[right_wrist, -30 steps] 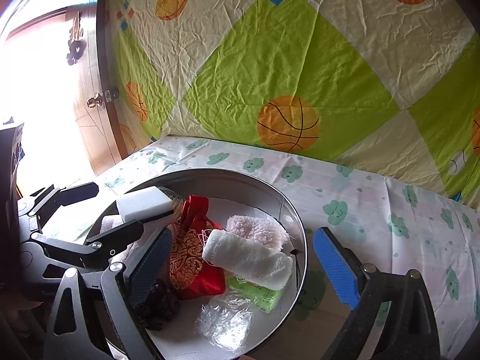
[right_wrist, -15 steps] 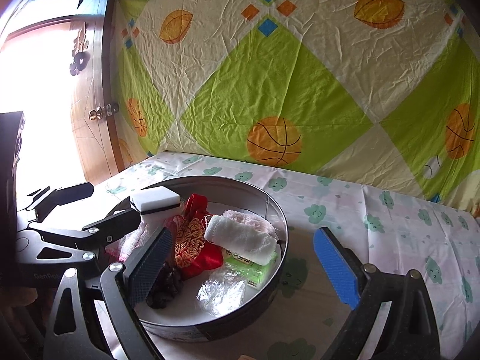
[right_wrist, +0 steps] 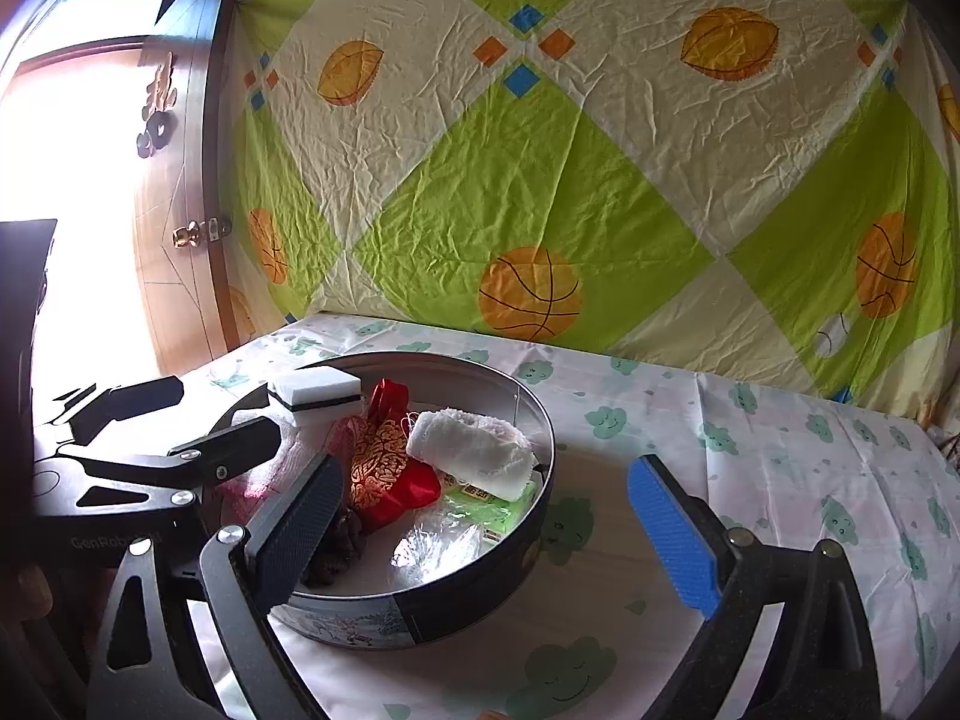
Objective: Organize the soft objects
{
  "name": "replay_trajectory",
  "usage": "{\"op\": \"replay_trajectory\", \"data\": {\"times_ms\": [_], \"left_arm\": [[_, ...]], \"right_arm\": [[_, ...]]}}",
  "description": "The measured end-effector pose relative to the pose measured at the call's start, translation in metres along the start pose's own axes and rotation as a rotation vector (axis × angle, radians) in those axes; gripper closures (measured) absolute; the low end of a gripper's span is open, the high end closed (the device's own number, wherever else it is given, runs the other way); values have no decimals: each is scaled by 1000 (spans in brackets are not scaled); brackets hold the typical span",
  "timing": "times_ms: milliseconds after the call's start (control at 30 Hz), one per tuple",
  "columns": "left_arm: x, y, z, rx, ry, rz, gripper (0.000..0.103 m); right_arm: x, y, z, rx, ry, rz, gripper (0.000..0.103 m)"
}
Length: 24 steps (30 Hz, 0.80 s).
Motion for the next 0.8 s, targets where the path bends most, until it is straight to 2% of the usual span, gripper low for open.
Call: {"op": "replay_trajectory", "data": {"times_ms": [800], "left_arm": [[-1,1,5,-1,8,20,1]], "right_arm": [[2,1,10,3,-25,-6,5]]}}
Point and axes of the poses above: each gripper's, at about its wrist camera, not at the fingertips, and z roughly against the way its jaws point, y to its left, x to its top, the point moved 8 cm from there along -z, roughly the way its jaws point, and after that the axes turned 5 degrees about -y, right-handed, at the moved point
